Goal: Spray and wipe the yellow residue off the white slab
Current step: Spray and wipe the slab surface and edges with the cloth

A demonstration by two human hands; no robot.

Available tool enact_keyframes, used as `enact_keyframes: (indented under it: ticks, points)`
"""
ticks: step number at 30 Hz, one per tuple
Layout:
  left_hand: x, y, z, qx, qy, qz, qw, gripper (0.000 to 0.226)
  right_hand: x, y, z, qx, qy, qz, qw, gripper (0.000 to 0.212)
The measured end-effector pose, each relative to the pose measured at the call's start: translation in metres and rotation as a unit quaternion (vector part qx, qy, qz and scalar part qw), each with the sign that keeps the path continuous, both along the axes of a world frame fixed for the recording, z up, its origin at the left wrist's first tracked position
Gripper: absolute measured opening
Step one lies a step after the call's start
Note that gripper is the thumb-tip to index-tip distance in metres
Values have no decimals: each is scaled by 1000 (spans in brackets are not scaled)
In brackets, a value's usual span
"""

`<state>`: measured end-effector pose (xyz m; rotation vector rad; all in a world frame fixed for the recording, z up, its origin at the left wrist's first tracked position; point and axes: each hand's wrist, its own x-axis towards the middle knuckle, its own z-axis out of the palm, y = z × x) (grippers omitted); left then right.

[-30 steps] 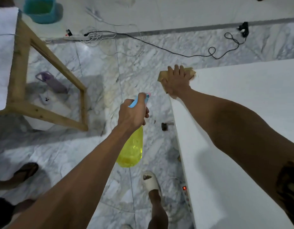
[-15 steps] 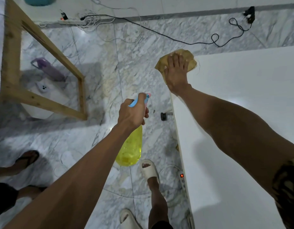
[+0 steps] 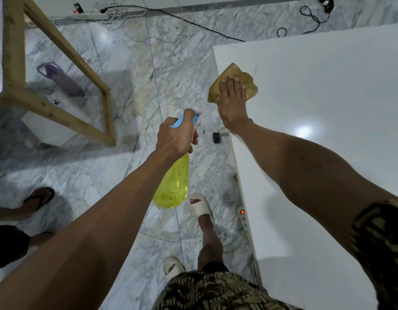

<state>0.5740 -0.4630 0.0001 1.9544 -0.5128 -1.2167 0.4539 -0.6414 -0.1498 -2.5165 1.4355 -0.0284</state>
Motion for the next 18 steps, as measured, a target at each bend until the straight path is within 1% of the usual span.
enact_keyframes:
  ticks: [3, 7, 12, 15, 18]
  points:
    - [-24, 34, 0, 12, 3, -9, 1000, 60, -27, 47, 3, 13, -7, -1, 1000, 68]
    - [-59, 89, -4, 7, 4, -34, 999, 57, -70, 114, 1, -11, -20, 0, 1000, 60]
    - [-107, 169, -5, -4, 14, -61, 998, 58, -119, 199, 1, -22, -7, -9, 1000, 62]
    - [-139, 223, -5, -12, 18, -81, 996, 59, -153, 249, -7, -44, -4, -10, 999, 57]
    - [-168, 264, -9, -6, 31, -90, 995, 59, -182, 290, -15, -54, -21, -12, 998, 54]
